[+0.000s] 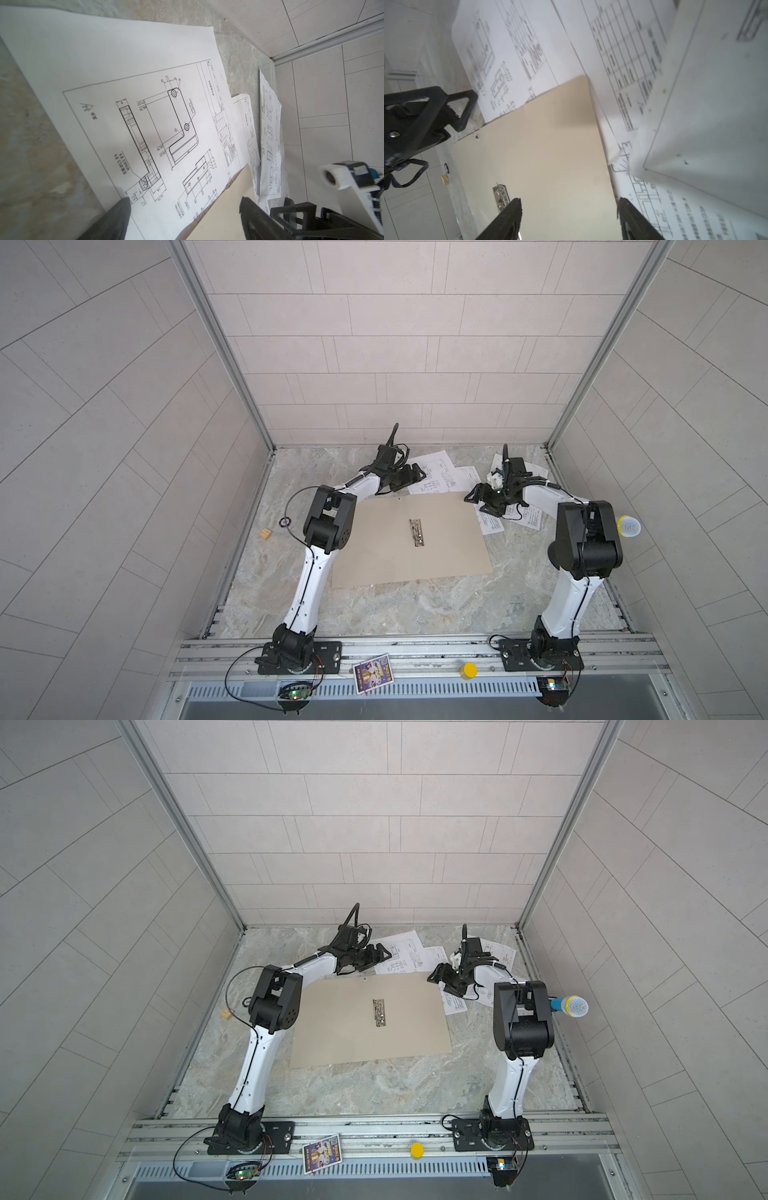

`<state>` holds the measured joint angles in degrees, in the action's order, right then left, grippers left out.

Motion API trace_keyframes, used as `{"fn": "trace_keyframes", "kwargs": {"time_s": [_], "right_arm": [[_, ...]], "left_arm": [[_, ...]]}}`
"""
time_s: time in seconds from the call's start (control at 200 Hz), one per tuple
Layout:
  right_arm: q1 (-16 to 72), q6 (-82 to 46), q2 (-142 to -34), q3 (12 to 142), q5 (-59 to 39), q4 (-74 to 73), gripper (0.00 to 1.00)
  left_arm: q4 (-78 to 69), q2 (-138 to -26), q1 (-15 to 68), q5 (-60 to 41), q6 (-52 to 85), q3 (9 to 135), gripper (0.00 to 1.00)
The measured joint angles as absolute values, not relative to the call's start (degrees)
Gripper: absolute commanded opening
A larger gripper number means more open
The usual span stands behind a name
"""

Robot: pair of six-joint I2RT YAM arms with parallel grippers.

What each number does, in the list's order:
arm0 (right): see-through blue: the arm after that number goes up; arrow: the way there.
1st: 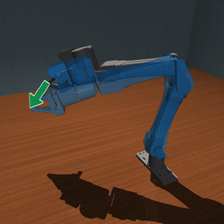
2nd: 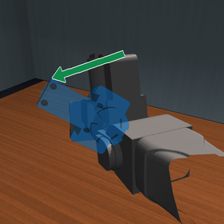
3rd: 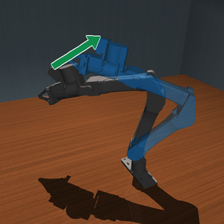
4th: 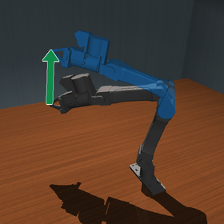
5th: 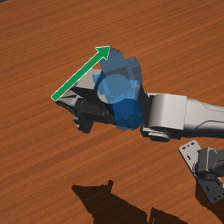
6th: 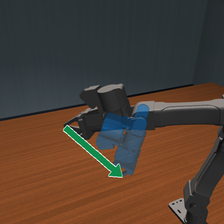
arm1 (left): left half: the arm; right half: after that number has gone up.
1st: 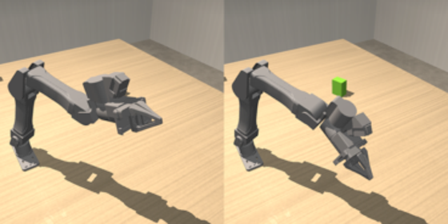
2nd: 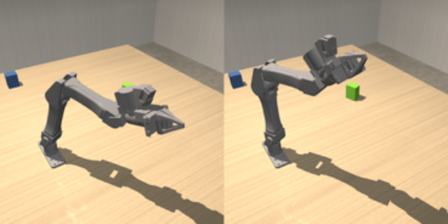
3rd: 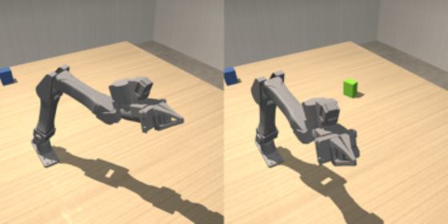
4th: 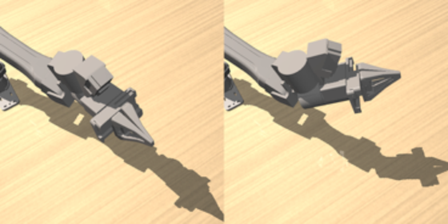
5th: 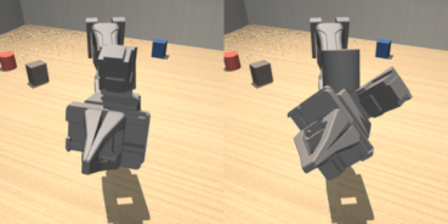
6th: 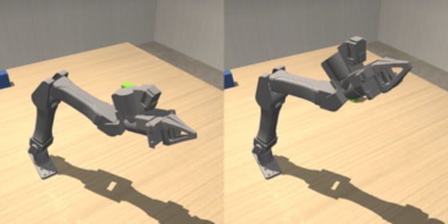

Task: Put the files into the folder

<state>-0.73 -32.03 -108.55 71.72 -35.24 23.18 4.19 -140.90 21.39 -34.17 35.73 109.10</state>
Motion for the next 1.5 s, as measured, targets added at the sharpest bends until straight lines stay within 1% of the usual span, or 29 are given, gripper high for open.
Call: {"fn": "trace_keyframes", "kwargs": {"time_s": [0.165,0.485,1.016,1.501], "right_arm": [[-0.6,-34.0,-108.6,69.5,-35.3,23.2,0.73],[-0.5,-35.2,-111.0,74.3,-35.4,22.1,0.72],[-0.4,-37.3,-115.6,78.3,-34.3,21.7,0.73],[-0.4,-37.3,-117.1,79.5,-35.8,20.4,0.73]], "left_arm": [[4.4,-140.9,21.4,-34.2,35.0,109.2,0.89],[4.5,-140.9,21.4,-34.3,34.4,109.2,0.89],[4.2,-140.9,21.4,-34.6,34.5,109.1,0.89],[3.1,-140.9,21.3,-35.8,35.0,108.6,0.89]]}}
